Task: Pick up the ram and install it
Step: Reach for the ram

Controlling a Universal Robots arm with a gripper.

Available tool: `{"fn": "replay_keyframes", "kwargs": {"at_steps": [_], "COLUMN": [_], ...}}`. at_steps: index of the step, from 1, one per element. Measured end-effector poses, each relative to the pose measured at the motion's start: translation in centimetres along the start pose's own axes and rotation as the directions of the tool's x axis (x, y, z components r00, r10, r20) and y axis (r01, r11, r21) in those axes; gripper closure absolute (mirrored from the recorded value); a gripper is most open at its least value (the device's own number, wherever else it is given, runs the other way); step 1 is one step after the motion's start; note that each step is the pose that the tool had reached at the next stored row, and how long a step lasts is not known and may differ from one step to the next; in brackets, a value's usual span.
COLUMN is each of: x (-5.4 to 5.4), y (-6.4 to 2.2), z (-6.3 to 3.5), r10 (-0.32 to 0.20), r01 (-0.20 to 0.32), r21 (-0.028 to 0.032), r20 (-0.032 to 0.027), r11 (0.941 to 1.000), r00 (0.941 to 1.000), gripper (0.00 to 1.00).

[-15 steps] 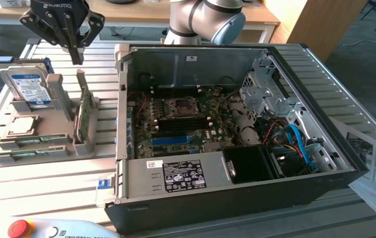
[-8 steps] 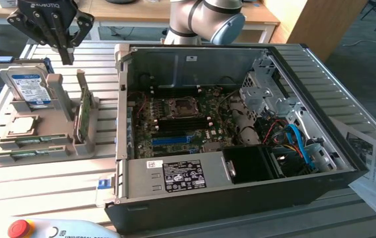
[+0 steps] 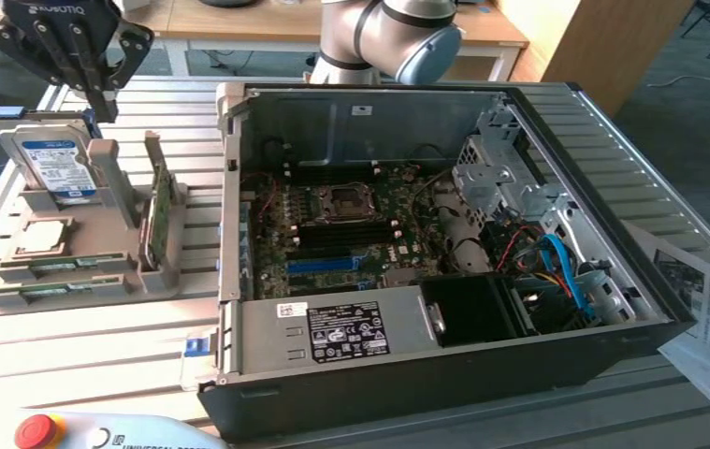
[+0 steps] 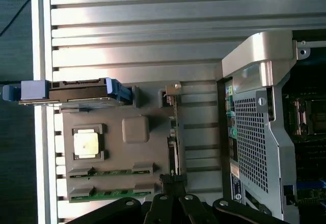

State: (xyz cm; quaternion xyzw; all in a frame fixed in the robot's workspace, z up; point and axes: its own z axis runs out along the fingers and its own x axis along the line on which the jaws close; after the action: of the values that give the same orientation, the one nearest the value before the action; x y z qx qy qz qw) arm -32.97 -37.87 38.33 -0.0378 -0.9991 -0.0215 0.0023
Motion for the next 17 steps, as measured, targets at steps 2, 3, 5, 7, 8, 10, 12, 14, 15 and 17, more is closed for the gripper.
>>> {"fn": "replay_keyframes", "kwargs": {"at_steps": [2, 3, 5, 7, 8, 10, 12, 14, 15, 17], "x": [0.6, 0.8, 1.4, 1.9, 2.2, 2.8, 3.3, 3.9, 4.2, 4.7], "y": [0.0, -0.01, -0.02, -0.03, -0.03, -0.04, -0.04, -0.05, -0.05, -0.06], "z": [0.04, 0.05, 0.08, 0.11, 0.12, 0.15, 0.18, 0.22, 0.23, 0.26], "r10": [0.0, 0.0, 0.0, 0.0, 0.0, 0.0, 0.0, 0.0, 0.0, 0.0], "r01": [0.0, 0.0, 0.0, 0.0, 0.0, 0.0, 0.0, 0.0, 0.0, 0.0], "r21": [0.0, 0.0001, 0.0002, 0.0003, 0.0004, 0.0005, 0.0006, 0.0007, 0.0008, 0.0009], "r20": [-0.0012, -0.0019, -0.0033, -0.0046, -0.0055, -0.007, -0.0086, -0.01, -0.0109, -0.0125], "r11": [1.0, 1.0, 1.0, 1.0, 1.0, 1.0, 1.0, 1.0, 1.0, 1.0], "r00": [1.0, 1.0, 1.0, 1.0, 1.0, 1.0, 1.0, 0.9999, 0.9999, 0.9999], "gripper": [0.89, 0.89, 0.89, 0.89, 0.89, 0.89, 0.89, 0.89, 0.89, 0.89]}}
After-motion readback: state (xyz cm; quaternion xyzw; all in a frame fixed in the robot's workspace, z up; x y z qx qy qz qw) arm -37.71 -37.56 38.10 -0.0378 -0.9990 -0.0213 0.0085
